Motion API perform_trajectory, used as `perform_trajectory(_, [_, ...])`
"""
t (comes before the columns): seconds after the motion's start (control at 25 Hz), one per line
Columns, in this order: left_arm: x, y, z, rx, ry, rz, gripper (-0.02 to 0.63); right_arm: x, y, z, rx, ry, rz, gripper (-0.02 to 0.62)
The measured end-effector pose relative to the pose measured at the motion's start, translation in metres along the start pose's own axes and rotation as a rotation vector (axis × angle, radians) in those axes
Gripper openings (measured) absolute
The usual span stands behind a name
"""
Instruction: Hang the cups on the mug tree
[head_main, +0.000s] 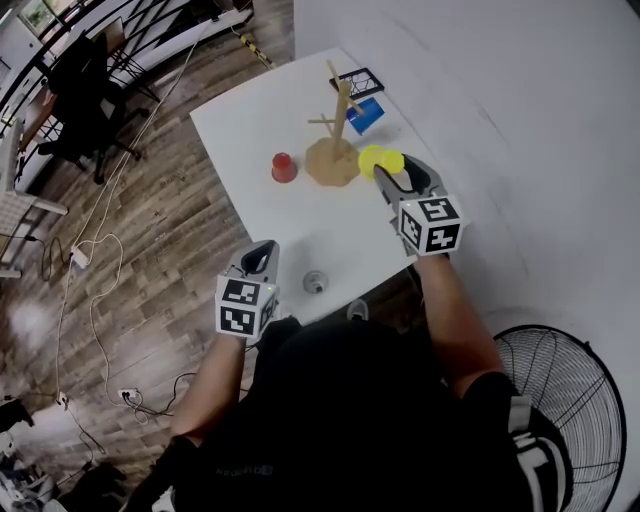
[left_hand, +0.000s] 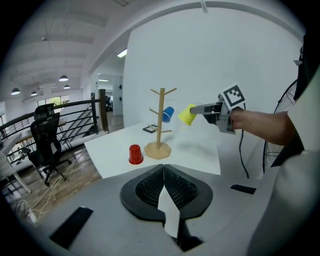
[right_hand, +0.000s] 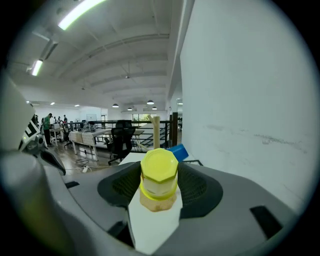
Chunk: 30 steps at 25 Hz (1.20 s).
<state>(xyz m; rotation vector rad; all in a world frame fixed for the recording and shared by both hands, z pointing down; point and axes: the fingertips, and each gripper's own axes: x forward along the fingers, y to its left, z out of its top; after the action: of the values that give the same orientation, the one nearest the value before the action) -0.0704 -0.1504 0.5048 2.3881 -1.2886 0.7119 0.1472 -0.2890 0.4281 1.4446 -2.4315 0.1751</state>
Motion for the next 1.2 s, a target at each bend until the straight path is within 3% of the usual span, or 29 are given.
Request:
perform_trajectory(0.24, [-0.002,0.001,0.001,-0.004,-0.004,0.006,0.015,-0.025,0.009,0.072,-0.058,-0.164,-0.007,0.225])
perform_trajectory(0.48, [-0.002,0.003,-0.001,-0.01,-0.007,0.014,0.015,-0.046,0.023,0.117,-0.143,-0.267,-0.013,0.225])
perform_trajectory(1.2, [-0.013,0.01,-0.012,-0.039,-0.009,0.04,0.015,0.028,0.023,0.107,-0.185,-0.156,-0.036,0.225])
